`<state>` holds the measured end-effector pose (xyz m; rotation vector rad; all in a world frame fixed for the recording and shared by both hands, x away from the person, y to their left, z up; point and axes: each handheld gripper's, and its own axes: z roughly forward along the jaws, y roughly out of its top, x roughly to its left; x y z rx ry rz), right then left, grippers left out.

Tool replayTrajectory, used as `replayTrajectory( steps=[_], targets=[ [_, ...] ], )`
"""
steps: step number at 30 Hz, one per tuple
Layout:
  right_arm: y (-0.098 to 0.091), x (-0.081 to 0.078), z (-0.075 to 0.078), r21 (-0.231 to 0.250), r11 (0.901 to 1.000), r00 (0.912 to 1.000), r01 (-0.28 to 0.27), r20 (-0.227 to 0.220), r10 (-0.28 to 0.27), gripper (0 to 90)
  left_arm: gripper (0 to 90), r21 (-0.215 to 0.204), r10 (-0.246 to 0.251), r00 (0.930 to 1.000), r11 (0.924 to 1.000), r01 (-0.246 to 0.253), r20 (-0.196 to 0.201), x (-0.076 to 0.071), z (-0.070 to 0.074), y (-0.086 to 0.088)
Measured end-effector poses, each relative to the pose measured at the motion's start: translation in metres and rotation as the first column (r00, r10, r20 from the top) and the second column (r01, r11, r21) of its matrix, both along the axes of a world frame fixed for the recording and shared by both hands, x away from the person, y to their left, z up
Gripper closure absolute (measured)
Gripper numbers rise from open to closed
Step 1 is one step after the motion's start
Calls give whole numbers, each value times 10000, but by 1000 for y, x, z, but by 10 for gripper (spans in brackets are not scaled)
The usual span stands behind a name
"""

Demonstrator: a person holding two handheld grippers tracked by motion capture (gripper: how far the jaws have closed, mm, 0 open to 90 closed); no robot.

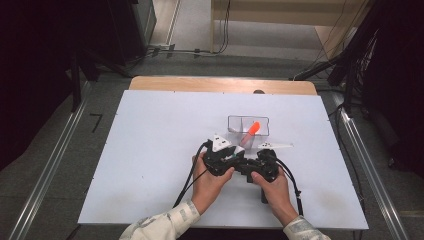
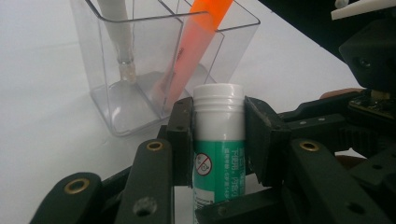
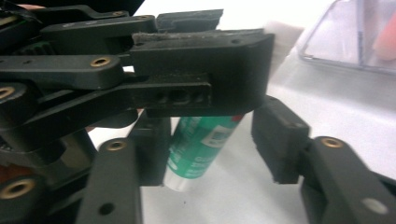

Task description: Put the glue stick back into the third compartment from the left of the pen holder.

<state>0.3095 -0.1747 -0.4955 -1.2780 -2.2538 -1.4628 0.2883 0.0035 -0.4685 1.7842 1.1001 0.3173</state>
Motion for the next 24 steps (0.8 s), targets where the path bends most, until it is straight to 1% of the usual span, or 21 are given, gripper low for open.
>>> replayTrajectory(
  steps=[2,8,12,14,18,22,24],
  targets=[
    [0,0,0,100,9999,10000,-84,-46,85,540,651,1,-16,10000,10000,16,7,0,0,0],
    [-2,2,-1,313,9995,9995,-87,-309,96,573,650,-58,3,10000,10000,-3,52,-1,1,0],
    [-3,2,0,229,9997,9993,78,-367,-69,608,651,-135,67,9999,9999,-65,141,-2,2,0],
    [-4,2,0,265,9996,9991,130,-412,-119,626,651,-127,48,9998,9999,-45,193,-3,3,0],
    [-4,2,1,222,9995,9991,204,-384,-196,636,649,-90,54,9996,9999,-52,291,-4,3,-1],
    [-5,1,2,212,9995,9992,219,-341,-212,638,641,-97,58,9996,9999,-55,292,-5,4,-1],
    [-5,1,2,268,9995,9993,175,-339,-166,638,609,-129,-34,9996,9999,37,293,-5,4,-1]
  ],
)
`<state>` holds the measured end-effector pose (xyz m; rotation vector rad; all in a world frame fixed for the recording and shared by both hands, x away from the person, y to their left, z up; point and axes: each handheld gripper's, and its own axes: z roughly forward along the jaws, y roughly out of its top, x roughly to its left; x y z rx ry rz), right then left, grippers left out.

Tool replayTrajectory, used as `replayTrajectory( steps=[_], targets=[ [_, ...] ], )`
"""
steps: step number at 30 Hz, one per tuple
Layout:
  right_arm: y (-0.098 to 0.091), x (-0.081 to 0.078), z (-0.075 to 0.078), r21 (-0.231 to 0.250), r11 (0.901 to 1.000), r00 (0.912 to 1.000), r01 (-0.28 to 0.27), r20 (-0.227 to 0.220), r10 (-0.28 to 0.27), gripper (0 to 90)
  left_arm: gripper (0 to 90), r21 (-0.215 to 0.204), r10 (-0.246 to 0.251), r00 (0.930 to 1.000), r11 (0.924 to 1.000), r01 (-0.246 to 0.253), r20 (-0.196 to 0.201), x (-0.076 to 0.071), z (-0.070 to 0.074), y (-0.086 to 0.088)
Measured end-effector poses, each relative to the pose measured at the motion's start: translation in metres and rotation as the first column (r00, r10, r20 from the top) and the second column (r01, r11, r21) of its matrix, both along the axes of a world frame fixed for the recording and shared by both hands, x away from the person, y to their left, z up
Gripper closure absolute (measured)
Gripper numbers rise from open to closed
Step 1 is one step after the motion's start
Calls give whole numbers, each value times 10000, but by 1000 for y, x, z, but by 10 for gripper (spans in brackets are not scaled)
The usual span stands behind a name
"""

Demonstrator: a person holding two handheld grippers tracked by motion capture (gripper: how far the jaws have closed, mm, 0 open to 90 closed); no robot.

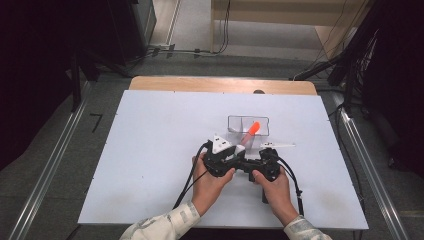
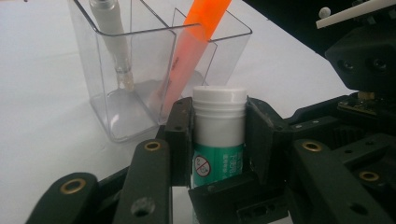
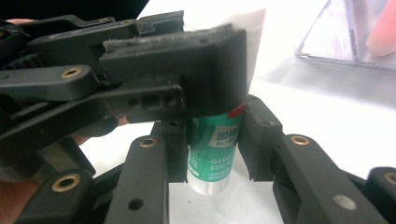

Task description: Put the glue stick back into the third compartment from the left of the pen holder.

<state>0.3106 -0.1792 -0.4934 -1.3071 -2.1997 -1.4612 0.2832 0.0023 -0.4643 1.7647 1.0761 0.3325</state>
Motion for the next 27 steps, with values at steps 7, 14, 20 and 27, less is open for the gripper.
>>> replayTrajectory(
  steps=[7,14,20,27],
  targets=[
    [-3,2,1,-44,9999,9999,126,15,-126,638,550,-154,-29,10000,9999,30,63,-2,4,1],
    [-6,2,0,-191,9996,9998,212,56,-211,638,498,-82,102,9999,9999,-101,57,-3,7,8],
    [-12,4,2,-359,9982,9986,481,254,-472,638,480,60,133,9999,9999,-133,17,-4,6,14],
    [-19,6,5,-491,9960,9964,747,431,-726,638,456,275,255,9997,9993,-254,-44,-4,3,24]
  ],
)
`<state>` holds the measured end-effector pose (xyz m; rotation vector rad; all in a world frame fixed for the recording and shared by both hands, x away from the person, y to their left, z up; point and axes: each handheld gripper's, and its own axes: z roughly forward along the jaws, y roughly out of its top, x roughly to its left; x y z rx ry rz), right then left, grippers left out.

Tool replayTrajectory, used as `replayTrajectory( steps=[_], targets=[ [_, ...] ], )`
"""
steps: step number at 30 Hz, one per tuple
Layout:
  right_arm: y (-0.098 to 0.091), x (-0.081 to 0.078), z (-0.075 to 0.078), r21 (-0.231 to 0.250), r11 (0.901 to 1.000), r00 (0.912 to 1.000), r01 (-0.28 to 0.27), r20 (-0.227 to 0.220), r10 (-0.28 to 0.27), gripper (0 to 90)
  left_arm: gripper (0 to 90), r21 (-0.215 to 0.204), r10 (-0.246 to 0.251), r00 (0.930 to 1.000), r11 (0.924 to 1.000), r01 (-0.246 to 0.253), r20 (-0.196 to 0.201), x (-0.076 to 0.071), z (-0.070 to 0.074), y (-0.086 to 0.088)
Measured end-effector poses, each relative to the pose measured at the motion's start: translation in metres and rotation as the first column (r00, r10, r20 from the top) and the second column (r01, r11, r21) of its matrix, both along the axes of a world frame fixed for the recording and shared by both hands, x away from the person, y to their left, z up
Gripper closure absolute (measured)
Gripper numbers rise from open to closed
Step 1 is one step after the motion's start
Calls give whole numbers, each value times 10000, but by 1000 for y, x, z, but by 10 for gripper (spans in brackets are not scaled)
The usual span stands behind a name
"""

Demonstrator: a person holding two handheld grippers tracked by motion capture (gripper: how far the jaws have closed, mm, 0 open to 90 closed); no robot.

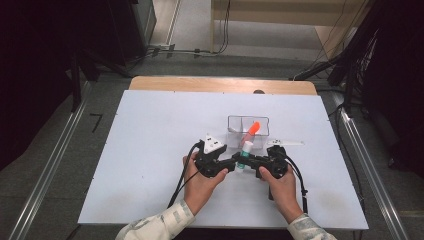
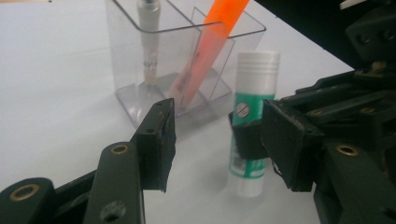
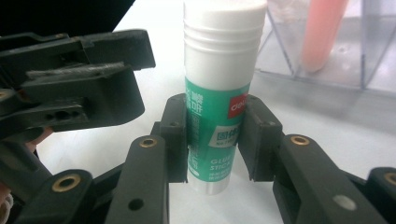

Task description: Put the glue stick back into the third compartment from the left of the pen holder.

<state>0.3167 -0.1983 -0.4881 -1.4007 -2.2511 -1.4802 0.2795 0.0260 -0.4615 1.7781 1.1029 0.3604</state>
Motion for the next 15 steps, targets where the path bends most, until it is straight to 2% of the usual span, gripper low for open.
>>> replayTrajectory(
  steps=[10,15],
  targets=[
    [-9,0,9,-127,9997,9989,229,411,-224,638,440,609,326,9994,9976,-318,-120,4,-11,17],
    [-15,-1,13,-149,9994,9981,314,542,-306,638,436,756,506,9985,9960,-487,-233,4,-16,26]
  ],
)
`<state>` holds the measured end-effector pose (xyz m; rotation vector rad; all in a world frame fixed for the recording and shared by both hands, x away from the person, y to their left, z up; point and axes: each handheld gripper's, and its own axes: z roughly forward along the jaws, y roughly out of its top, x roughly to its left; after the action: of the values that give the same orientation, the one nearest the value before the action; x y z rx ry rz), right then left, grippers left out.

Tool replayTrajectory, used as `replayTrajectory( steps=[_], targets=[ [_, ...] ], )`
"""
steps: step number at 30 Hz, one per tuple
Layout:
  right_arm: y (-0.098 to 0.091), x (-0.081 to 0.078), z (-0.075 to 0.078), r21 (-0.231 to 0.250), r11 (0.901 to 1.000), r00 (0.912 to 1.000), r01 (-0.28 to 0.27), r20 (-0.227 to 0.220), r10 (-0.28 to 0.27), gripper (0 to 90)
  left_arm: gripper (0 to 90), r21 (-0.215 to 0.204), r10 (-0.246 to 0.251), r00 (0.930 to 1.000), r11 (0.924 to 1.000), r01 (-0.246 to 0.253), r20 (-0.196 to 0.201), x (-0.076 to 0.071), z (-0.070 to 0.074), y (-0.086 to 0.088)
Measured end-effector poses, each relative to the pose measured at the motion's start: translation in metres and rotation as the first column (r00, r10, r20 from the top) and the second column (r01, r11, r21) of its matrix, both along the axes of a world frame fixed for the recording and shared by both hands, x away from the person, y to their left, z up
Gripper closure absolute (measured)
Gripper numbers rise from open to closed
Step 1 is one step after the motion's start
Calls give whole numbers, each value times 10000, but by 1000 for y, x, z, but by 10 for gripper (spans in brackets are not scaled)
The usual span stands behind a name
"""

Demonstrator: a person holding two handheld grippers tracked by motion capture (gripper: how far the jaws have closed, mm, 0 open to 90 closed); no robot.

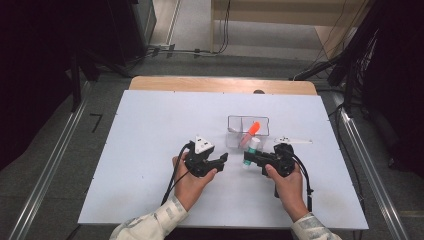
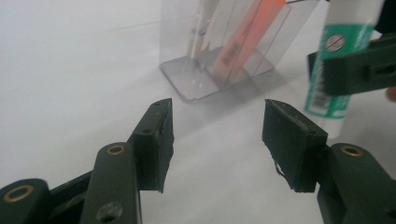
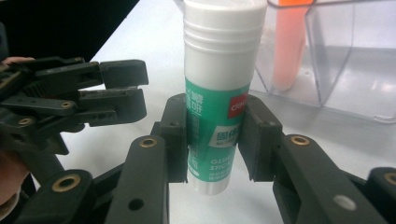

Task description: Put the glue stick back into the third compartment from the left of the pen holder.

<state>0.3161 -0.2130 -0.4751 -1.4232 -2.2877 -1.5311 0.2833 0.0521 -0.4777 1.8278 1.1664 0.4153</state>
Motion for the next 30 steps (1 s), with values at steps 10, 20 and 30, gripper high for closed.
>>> replayTrajectory(
  steps=[10,20,30],
  targets=[
    [-14,1,12,-94,9992,9982,385,474,-380,638,436,212,323,9994,9993,-320,-146,-2,-6,24],
    [-28,4,22,212,9972,9945,712,755,-727,638,429,119,688,9975,9976,-686,-153,-8,-4,48],
    [-40,12,32,568,9902,9850,1275,1097,-1331,638,427,-7,1004,9948,9949,-1004,-185,-13,-3,70]
  ],
)
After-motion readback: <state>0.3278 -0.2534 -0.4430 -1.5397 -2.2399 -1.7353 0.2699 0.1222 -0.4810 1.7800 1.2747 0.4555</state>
